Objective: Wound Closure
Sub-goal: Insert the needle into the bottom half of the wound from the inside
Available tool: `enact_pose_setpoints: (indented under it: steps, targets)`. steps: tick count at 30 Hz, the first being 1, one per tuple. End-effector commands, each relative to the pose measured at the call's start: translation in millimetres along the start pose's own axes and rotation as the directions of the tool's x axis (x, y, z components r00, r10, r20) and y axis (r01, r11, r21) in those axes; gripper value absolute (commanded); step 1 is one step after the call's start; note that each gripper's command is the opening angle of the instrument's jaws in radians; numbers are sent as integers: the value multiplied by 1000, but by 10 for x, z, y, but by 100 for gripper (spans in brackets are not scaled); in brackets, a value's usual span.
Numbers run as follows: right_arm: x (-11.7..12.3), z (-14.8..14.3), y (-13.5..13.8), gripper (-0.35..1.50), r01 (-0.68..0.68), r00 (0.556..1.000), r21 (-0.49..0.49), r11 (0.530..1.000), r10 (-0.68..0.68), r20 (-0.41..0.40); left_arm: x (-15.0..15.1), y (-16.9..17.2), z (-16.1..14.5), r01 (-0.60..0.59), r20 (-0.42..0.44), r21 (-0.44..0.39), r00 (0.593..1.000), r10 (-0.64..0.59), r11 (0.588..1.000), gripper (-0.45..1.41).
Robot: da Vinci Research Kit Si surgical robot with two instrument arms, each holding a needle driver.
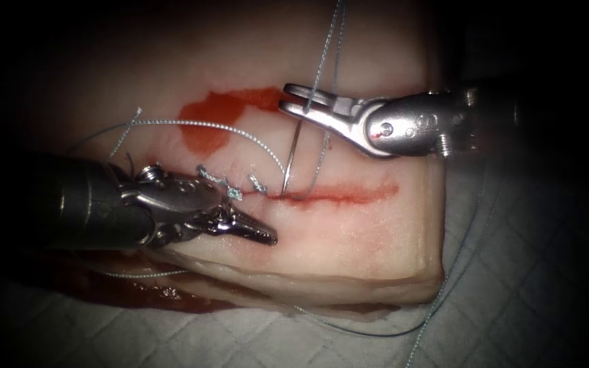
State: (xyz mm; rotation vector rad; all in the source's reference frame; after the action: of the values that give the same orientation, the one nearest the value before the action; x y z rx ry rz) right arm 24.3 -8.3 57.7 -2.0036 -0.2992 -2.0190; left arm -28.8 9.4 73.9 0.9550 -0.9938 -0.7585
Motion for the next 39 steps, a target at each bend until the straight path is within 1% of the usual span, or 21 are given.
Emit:
enact_pose_setpoints:
  steps: [1, 6, 16, 21, 28, 37, 39]
  targets:
    - [3, 10, -1, -35, -5, 1000, 16, 1000, 5, 1, -1, 3, 6, -1, 0, 0, 1000, 1, 1000, -45]
    - [3, 10, -1, -35, -42, 999, 44, 998, 42, 6, 0, 2, 8, 0, -5, 6, 1000, 0, 1000, -45]
    - [4, 9, 0, -35, -112, 994, 44, 993, 112, 15, 0, 1, 9, -7, -6, 6, 1000, 7, 1000, -45]
    - [4, 9, 0, -35, -168, 985, 48, 985, 167, 34, 3, 2, 10, -9, -10, 8, 1000, 9, 1000, -45]
    - [4, 8, 0, -35, -220, 975, 50, 974, 219, 33, 3, 2, 11, -10, -10, 8, 1000, 10, 1000, -45]
    - [4, 7, -1, -35, -232, 973, 58, 971, 231, 31, 3, 2, 11, -10, -12, 10, 1000, 10, 1000, -45]
    - [3, 7, -2, -35, -159, 987, 63, 985, 157, 29, 3, 2, 11, -10, -12, 10, 1000, 10, 1000, -45]
